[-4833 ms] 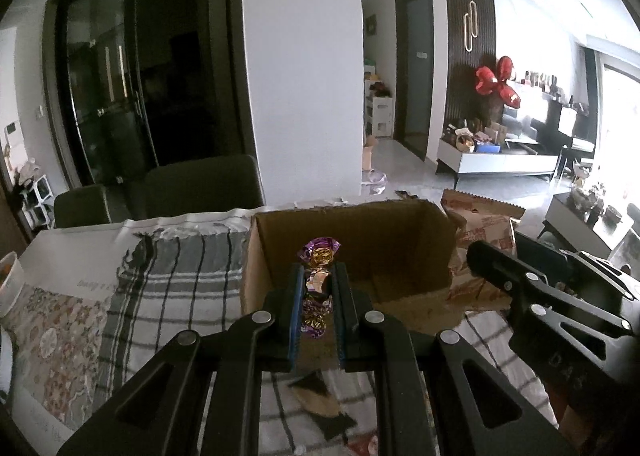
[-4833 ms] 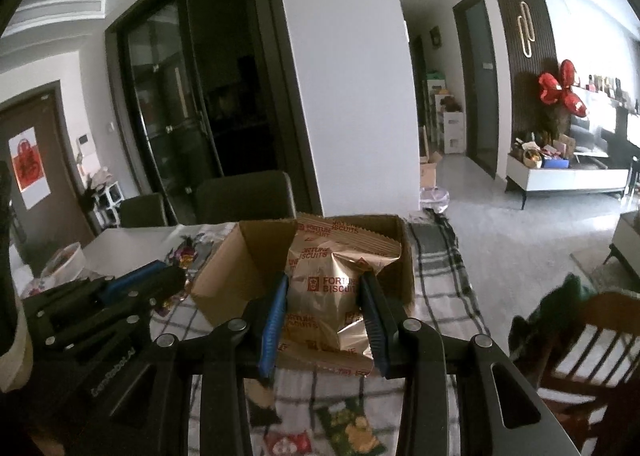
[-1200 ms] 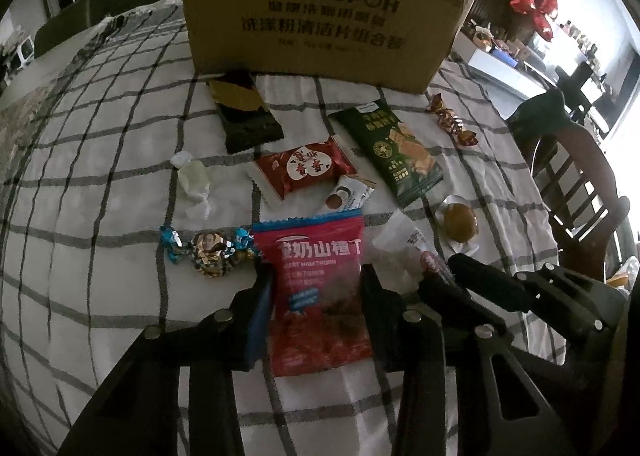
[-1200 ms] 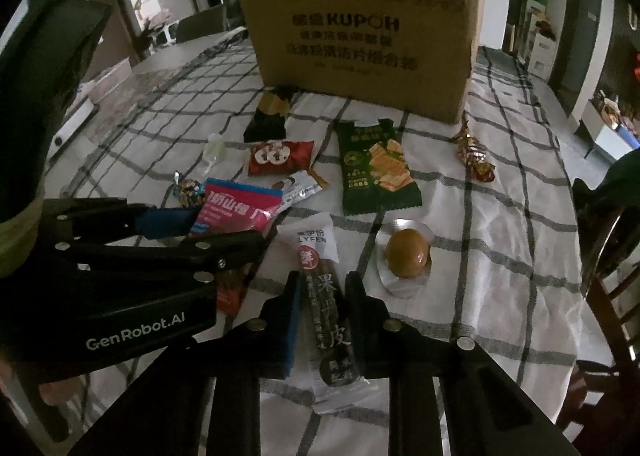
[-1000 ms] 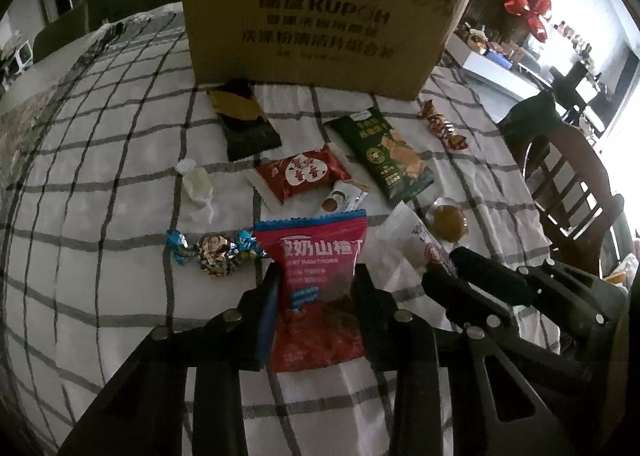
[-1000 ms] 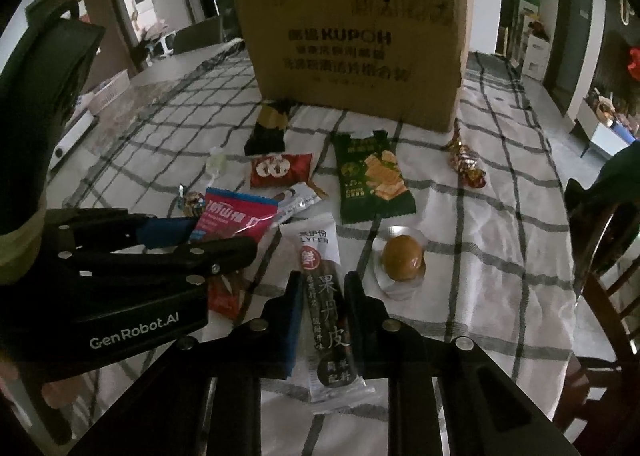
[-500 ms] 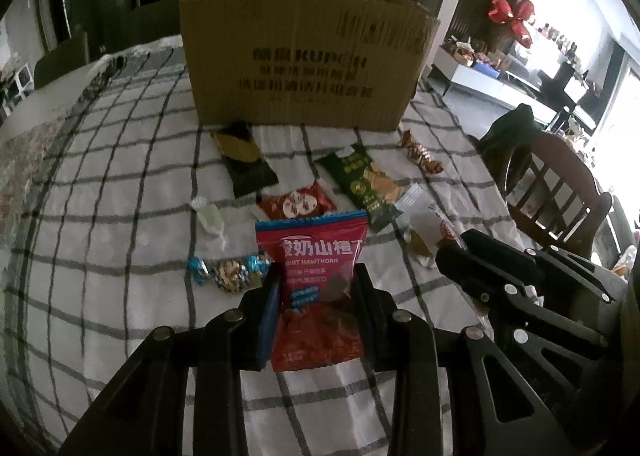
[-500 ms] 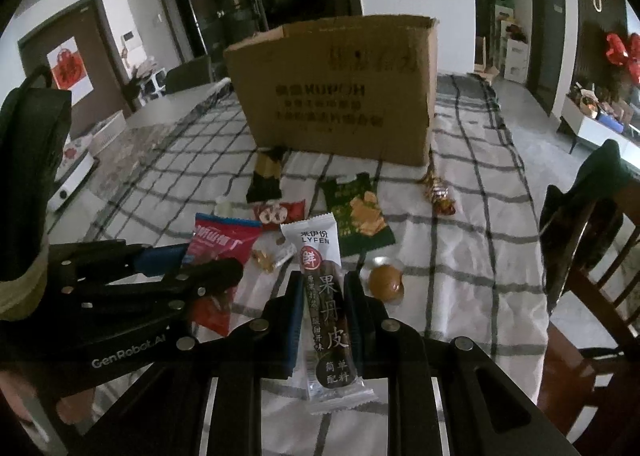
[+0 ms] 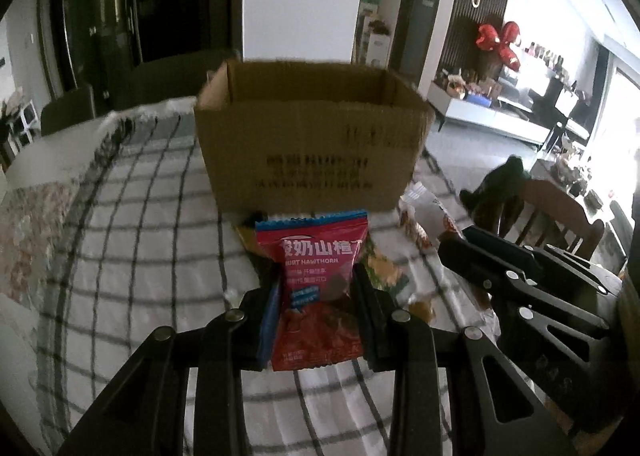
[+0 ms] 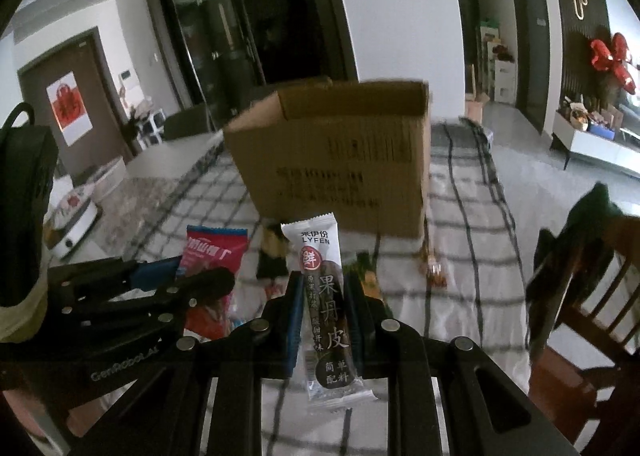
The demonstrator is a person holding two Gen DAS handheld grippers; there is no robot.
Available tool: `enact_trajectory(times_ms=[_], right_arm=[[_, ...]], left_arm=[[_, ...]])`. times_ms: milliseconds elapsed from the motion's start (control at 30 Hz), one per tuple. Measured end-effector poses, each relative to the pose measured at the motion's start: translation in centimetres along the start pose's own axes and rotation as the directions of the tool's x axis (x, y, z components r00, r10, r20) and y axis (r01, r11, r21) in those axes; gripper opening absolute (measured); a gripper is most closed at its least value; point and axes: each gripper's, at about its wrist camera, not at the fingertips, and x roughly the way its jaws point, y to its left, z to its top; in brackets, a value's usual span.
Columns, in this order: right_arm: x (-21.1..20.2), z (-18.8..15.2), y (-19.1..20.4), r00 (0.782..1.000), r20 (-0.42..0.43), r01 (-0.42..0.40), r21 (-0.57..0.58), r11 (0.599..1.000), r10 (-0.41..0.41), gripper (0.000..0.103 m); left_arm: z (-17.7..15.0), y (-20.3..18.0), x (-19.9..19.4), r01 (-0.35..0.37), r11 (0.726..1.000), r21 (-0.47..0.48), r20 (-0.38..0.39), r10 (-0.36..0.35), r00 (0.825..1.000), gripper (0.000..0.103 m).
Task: Organize snacks
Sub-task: 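Carry the hawthorn bag and snack bar into the box and open both tools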
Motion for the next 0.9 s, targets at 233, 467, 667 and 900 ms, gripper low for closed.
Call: enact_trajectory(times_ms=[233,467,667,900], right_arm=[[-0.3,3.6,0.5,0.998,0.066,0.004,-0.007,1.000,-0.003,0.021],[0.4,7.5,0.4,0.995,0.104,-0.001,-0.012,1.000,0.002,0.021],[1.5,10.2,-0.2,0.993,0.115,0.005,-0.008,1.000,-0.004,0.021],[3.5,12.4,-0.9,0.993,0.117,0.030,-0.017,0.999,-0.028,0.021]], left_arm=[[4.0,0.6,-1.3,-0.004,0.999,0.041,0.075,0.001,0.997,0.032],[8.0,1.0,-1.5,-0.016,0.996,0.084,0.129,0.005,0.992,0.032],[11.0,1.1,-0.5,-0.030,0.992,0.119,0.152,0.011,0.988,0.032],[13.9,1.3,2.0,-0.025,0.990,0.136,0.149,0.004,0.989,0.032]])
